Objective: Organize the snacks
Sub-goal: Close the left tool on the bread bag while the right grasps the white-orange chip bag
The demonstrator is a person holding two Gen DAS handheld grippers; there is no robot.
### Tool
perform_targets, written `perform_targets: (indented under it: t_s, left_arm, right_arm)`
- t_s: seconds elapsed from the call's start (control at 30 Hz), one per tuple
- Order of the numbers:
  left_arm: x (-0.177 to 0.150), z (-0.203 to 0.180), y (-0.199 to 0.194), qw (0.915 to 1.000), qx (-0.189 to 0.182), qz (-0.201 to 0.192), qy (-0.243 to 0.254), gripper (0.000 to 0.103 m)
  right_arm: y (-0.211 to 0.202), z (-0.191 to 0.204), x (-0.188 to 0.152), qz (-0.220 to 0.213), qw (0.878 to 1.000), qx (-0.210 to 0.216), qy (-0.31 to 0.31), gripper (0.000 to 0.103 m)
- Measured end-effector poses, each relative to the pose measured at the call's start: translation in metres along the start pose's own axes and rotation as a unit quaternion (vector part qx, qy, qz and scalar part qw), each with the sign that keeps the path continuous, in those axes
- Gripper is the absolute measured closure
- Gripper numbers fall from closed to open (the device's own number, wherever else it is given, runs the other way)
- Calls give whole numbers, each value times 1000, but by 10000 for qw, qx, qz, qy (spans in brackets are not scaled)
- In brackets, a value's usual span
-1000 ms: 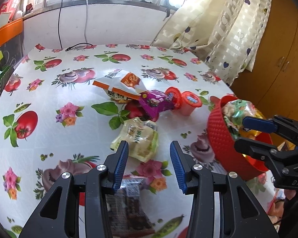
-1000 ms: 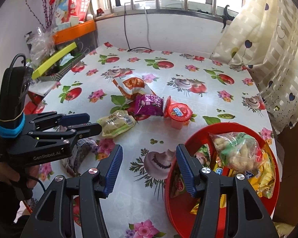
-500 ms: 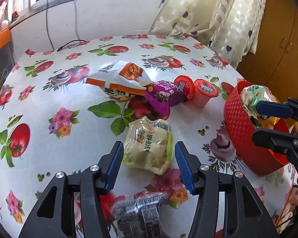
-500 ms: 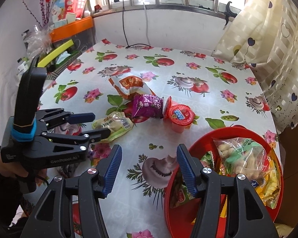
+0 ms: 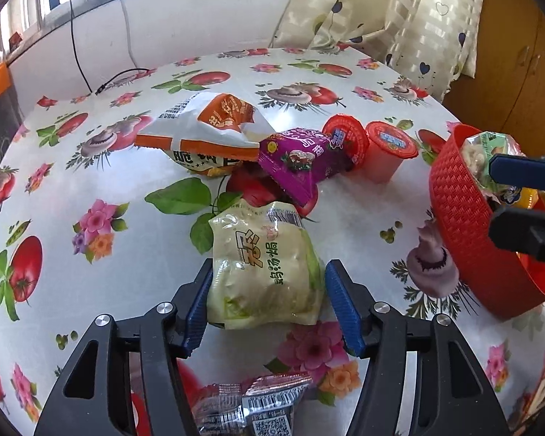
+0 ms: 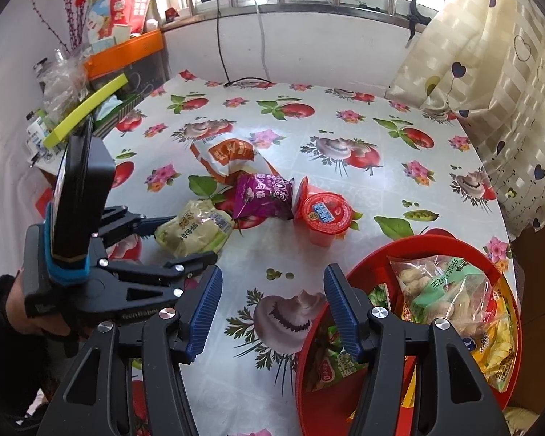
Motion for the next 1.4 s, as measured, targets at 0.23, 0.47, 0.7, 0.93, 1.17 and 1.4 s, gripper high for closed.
perform_targets:
  t_s: [0.23,0.47,0.7,0.93,1.17,1.4]
  left_arm:
    - [-4,1,-3,9996,75,-227,-178,50]
    - [-7,13,-13,9969,-325,-447,-563,64]
    - [-7,24,-24,9941,-425,-650,-760,74]
    - [-12,50,-28,9898,-451,-693,-1162,74]
    - [-18,87,-35,9816,-385,-803,-1688,76]
    - [-23,100,-34,9776,-479,-827,-1877,76]
  right_arm:
    - [4,-3,13,-22,10000,19,64,47]
    - [16,6,32,61,9999,48,-144,47]
    - [35,25,70,156,9976,195,-653,45]
    - [78,50,102,436,9909,305,-1237,39]
    - [121,68,114,740,9823,376,-1679,37]
    - [156,73,119,1047,9776,200,-1813,35]
Point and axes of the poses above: each gripper's, at about its wrist camera, not at the fingertips, and y roughly the way its jaws point, z to its left, x to its top, the point moved 3 cm from there along y, roughly the way its jaws point, and after that the axes turned 2 degrees about z, right-handed, at the moved point
